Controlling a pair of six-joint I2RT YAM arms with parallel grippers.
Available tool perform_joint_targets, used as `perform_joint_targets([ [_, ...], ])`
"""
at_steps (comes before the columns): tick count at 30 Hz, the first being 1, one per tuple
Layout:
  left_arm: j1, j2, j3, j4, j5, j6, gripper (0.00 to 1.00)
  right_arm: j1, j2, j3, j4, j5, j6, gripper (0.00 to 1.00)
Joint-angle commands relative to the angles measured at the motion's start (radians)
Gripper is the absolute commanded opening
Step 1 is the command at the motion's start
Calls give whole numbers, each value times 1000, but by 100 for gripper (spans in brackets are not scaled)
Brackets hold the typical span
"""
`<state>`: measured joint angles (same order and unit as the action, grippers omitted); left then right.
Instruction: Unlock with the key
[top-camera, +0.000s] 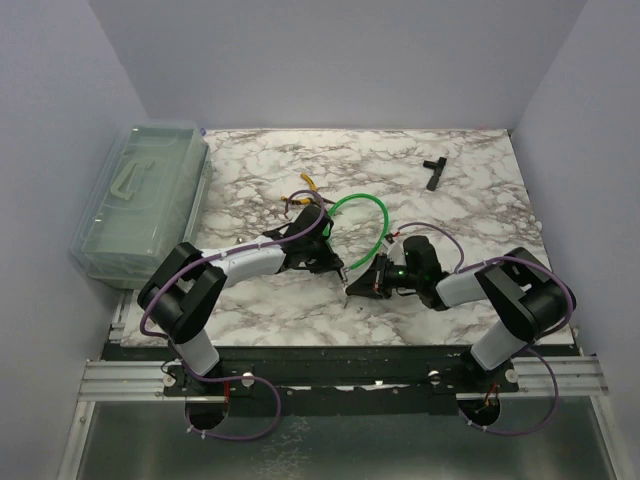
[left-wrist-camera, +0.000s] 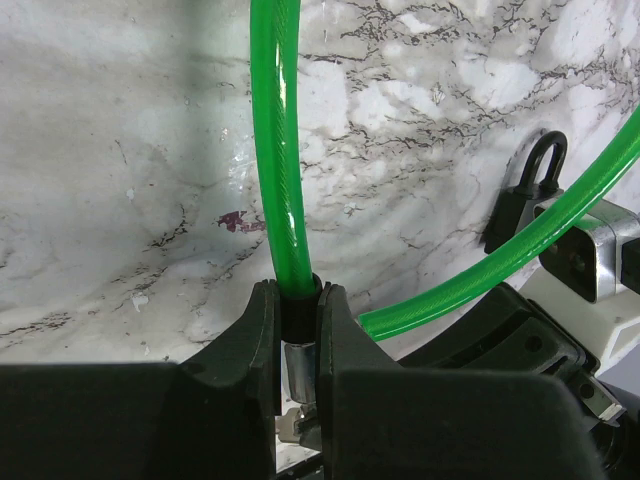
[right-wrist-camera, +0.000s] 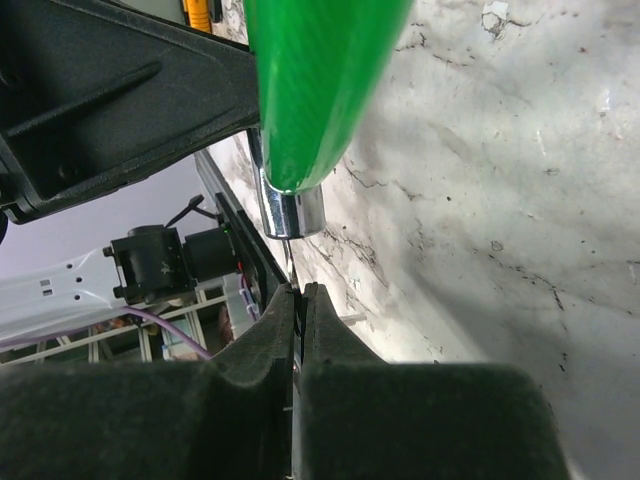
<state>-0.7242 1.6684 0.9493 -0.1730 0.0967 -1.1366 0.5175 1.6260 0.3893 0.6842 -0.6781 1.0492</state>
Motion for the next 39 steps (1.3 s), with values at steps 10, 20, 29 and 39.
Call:
perform_joint_targets([
  [10,-68,-66,-23,48,245,-49,0,-8,-61,61,-72,184,-107,0],
  [20,-73,-75,-29,56,257,-59,0,-8,-99,66,-119,221,-140,0],
  [29,-72,-62,-43,56,161,-84,0,-9,-107,63,-131,202,-143,12],
  [39,-49,18,-16,79,70,-145,0,-8,-132,18,-164,196,-150,42],
])
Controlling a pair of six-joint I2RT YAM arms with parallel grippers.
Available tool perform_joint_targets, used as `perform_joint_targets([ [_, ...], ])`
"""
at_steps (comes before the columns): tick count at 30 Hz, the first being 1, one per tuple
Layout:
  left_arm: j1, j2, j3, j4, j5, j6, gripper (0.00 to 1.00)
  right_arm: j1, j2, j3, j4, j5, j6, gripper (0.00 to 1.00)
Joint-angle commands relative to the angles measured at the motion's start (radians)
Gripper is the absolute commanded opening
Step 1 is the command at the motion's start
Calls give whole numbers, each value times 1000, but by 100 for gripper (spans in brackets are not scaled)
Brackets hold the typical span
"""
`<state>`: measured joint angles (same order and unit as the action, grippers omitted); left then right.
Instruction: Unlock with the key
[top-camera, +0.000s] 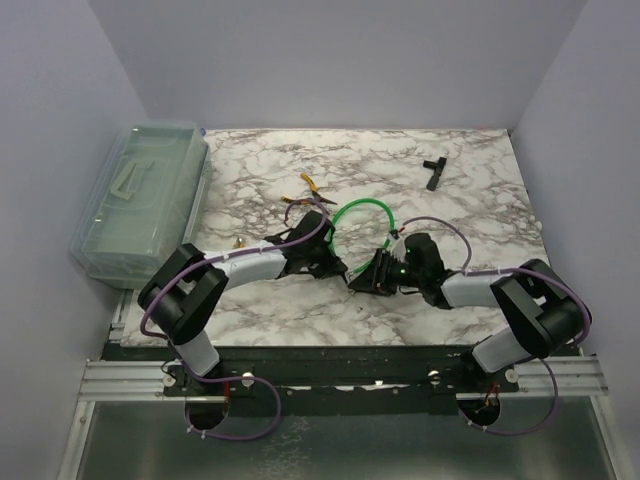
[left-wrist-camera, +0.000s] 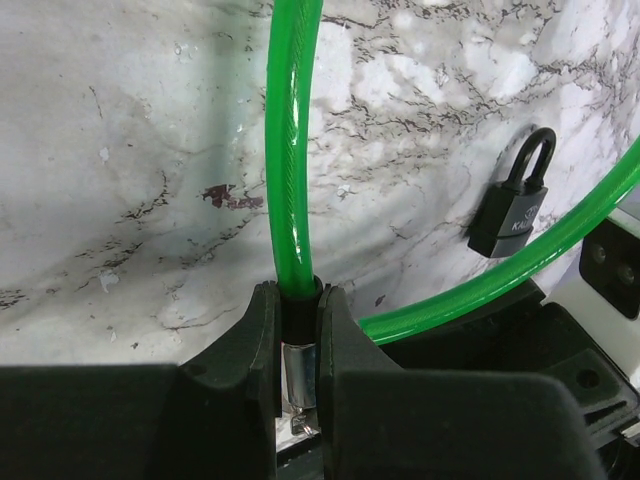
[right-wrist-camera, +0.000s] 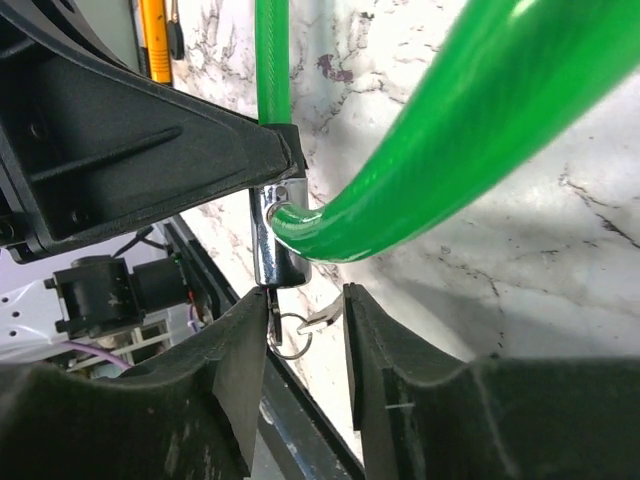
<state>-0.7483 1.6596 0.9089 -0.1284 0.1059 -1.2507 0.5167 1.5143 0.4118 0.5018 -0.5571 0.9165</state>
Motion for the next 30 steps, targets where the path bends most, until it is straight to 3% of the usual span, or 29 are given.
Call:
perform_joint_targets([
  [1,-24,35,27,37,58,-33,0,-8,-24,-12,19,73,-18,44],
  [7,-14,85,46,52,52,-35,0,-8,-93,-34,-22,53,-62,60],
  [11,-11,112,52,67,58,-37,0,-7,-164,-22,-130,80,-117,65],
  [21,-10,129,64,81,62,-46,0,-3,-322,68,-530,280,-305,65],
  [30,-10,129,67,83,73,-46,0,141,-294,210,-645,483,-346,62],
])
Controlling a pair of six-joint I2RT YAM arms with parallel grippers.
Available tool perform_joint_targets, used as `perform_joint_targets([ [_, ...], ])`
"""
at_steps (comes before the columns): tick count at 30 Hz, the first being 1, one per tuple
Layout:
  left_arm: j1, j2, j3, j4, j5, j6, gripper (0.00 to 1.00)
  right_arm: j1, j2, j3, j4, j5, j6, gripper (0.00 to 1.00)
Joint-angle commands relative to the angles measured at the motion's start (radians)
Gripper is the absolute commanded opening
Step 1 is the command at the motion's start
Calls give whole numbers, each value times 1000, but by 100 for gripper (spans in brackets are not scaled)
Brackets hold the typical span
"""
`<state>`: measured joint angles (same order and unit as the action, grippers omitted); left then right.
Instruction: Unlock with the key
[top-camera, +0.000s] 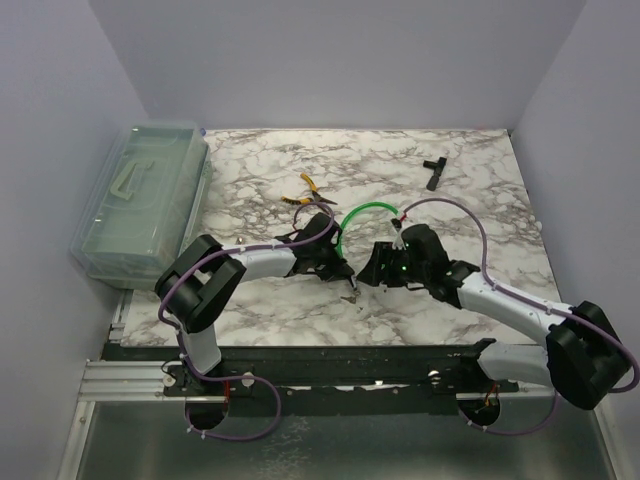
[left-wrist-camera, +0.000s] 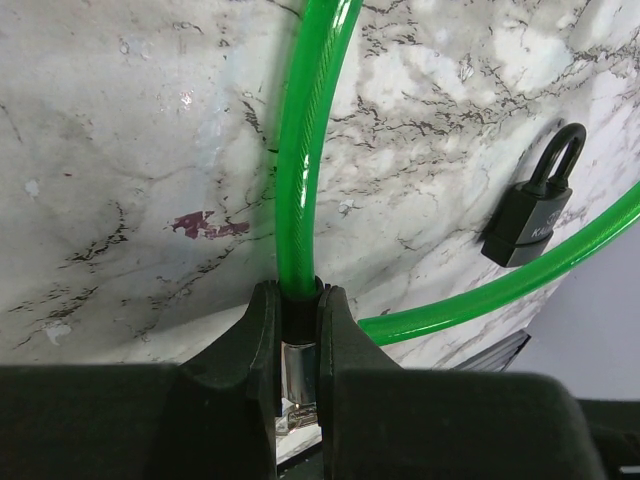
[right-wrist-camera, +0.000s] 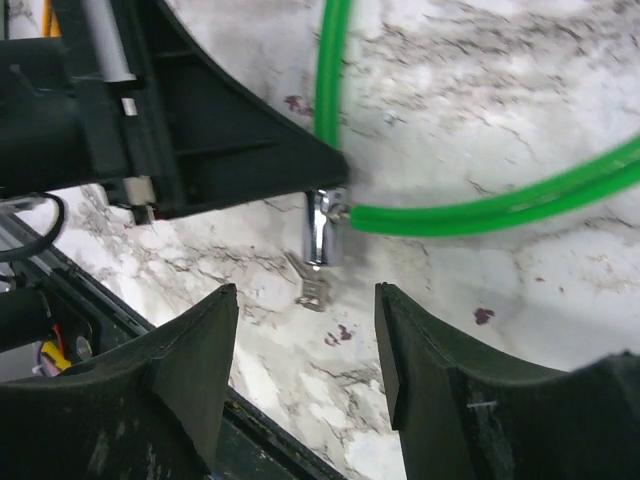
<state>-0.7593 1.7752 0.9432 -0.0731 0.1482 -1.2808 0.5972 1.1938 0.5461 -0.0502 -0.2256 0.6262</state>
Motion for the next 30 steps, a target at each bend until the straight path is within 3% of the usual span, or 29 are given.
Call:
perform_joint_targets([
  [1,1,13,32,27,32,-17,0,75,37,88,-102,171,-63,61],
  [7,5,7,31,27,46,-20,0,195,97,167,-181,349,-103,61],
  [13,15,-13,25,27,55,-22,0,268,135,188,-197,432,-109,58],
  [30,22,-35,14,27,65,-21,0,308,225,162,-93,417,-7,41],
])
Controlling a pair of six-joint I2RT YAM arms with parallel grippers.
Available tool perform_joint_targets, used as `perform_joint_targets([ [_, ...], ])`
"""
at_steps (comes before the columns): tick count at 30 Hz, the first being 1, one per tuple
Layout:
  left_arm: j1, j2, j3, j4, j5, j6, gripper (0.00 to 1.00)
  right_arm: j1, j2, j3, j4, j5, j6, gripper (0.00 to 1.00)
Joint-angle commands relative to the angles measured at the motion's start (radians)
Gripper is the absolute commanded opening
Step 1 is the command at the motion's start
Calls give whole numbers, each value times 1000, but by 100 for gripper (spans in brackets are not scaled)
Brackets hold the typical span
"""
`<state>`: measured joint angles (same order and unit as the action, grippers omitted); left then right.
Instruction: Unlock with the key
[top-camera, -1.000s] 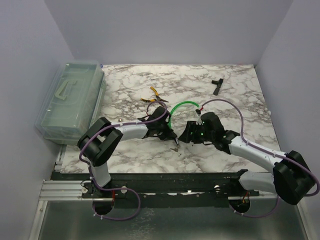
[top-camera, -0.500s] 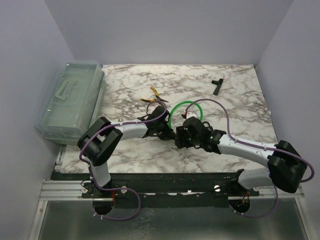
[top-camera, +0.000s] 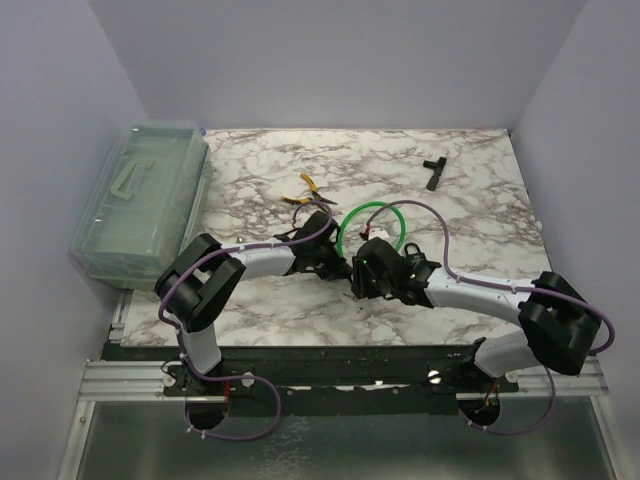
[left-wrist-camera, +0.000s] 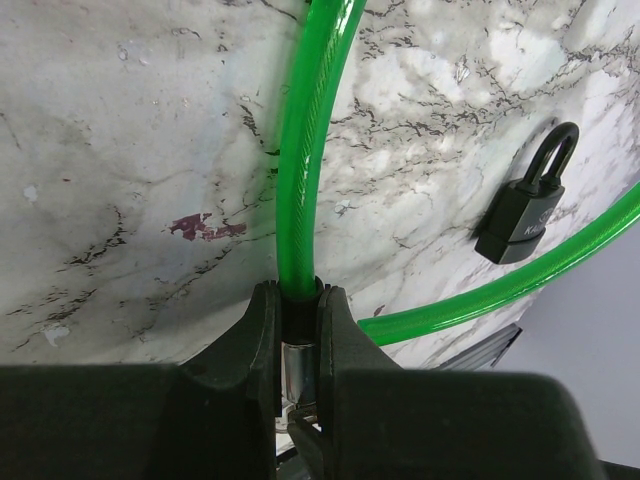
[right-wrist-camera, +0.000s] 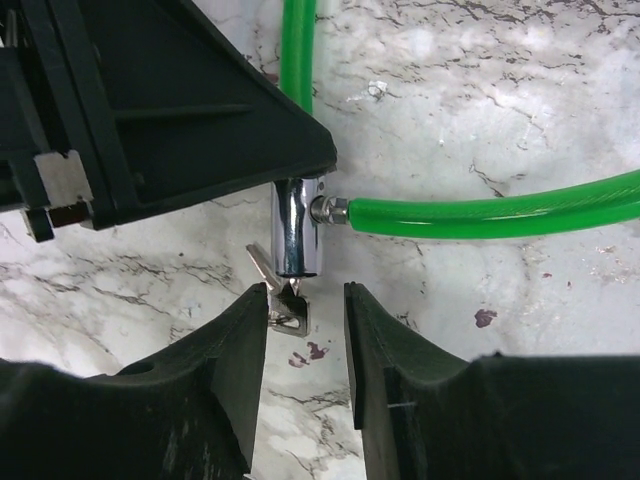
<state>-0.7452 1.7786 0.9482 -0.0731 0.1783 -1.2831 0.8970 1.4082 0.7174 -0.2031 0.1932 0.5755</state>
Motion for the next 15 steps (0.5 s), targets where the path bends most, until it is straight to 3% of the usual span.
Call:
perform_joint_targets([
  [1,7,-38,9,28,35,-19,0,8,14,-13,68,-8,58,39],
  [15,14,-82,-15,36,29,-19,0,8,0,-80,141,-26,132,23],
])
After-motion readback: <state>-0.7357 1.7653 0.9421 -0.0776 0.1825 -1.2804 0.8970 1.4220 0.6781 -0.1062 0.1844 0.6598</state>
